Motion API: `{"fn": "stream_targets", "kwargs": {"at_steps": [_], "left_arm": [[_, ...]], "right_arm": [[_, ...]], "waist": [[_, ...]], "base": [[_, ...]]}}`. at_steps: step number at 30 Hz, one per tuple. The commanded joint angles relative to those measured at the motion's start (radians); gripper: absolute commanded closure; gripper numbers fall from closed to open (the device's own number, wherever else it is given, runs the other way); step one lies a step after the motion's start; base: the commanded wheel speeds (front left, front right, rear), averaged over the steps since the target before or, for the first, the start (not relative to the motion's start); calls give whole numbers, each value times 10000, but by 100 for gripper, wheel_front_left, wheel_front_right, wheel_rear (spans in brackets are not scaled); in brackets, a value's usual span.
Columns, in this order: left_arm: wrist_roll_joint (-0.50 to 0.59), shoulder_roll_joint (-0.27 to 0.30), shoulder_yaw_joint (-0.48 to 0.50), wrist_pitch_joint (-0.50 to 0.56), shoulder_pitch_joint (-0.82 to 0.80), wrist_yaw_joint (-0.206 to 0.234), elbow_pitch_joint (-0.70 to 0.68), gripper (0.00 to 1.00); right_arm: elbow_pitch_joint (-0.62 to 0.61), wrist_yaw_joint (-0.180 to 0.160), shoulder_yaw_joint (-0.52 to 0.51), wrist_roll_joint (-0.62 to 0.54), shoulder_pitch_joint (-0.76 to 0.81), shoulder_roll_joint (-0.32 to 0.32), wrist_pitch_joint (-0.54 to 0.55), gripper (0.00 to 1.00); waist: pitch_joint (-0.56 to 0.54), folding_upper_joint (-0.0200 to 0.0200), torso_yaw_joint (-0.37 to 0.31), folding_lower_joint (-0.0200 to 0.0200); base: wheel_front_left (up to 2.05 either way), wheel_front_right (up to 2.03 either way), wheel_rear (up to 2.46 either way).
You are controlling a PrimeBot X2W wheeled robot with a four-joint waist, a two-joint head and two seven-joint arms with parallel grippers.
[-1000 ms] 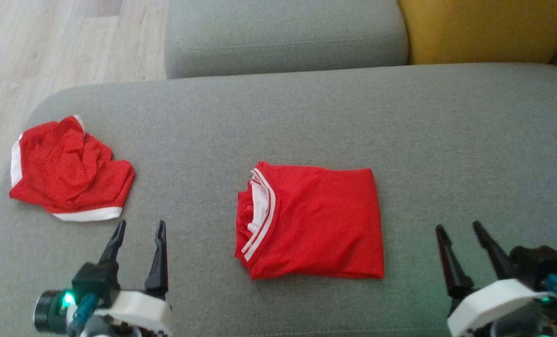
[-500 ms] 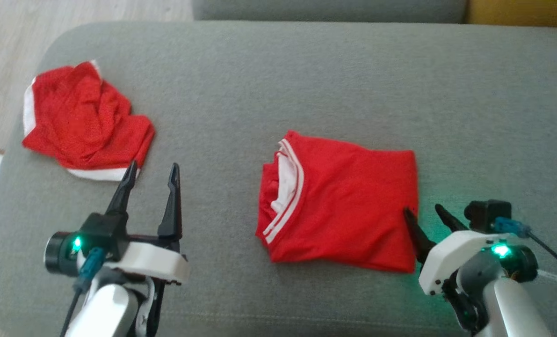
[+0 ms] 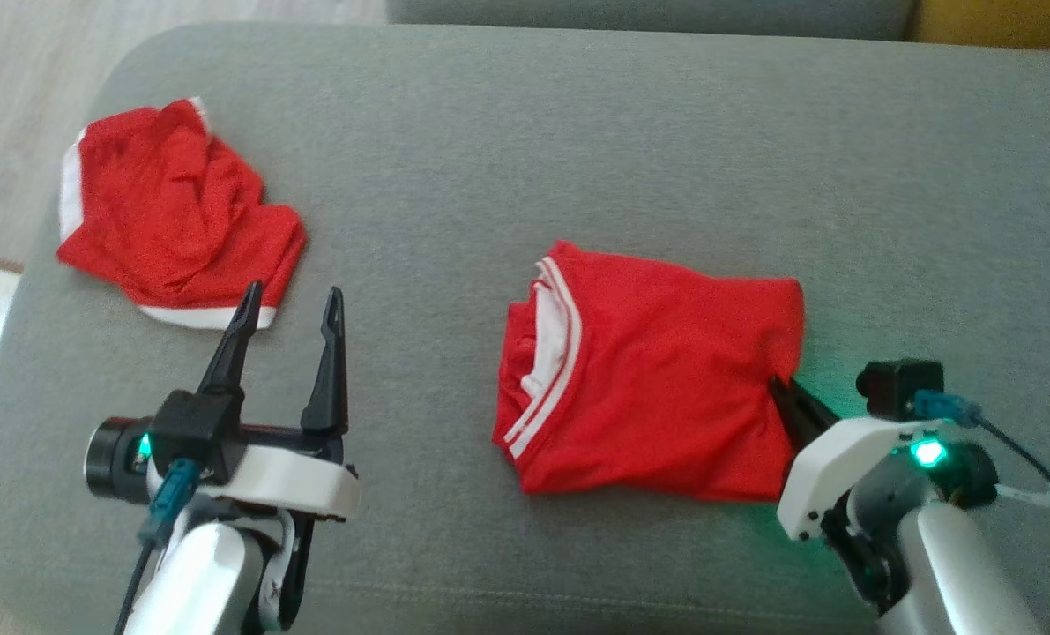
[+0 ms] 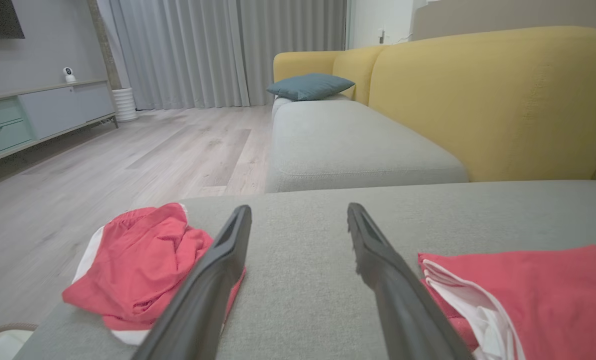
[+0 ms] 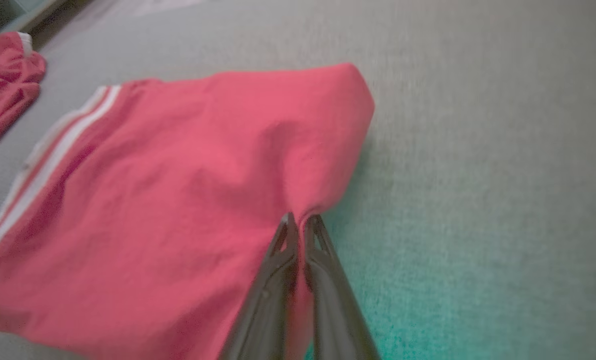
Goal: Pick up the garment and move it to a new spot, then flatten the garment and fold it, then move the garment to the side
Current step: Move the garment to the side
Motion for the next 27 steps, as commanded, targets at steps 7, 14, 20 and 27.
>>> {"fn": "stream_targets", "kwargs": {"at_steps": [7, 14, 20, 27], "left_arm": [[312, -43, 615, -121, -179, -248, -587, 0], [554, -181, 601, -121, -459, -486, -727, 0], [787, -248, 508, -122, -1027, -756, -788, 0], [1092, -149, 399, -122, -1843, -1036, -976, 0]], "right_arm": [[-1716, -7, 457, -149, -302, -1200, -47, 100], [-1700, -7, 54, -113, -1345, -2743, 107, 100], [-1164, -7, -534, 74, -2734, -3707, 22, 100], [-36, -7, -1035, -31, -4033, -4042, -176, 100]], "waist": [[-29, 0, -1451, 0], [444, 0, -2475, 0], [1126, 0, -3209, 0], [2073, 0, -3697, 0]], "base": [[0, 0, 0], [0, 0, 0], [0, 0, 0], [0, 0, 0]]}}
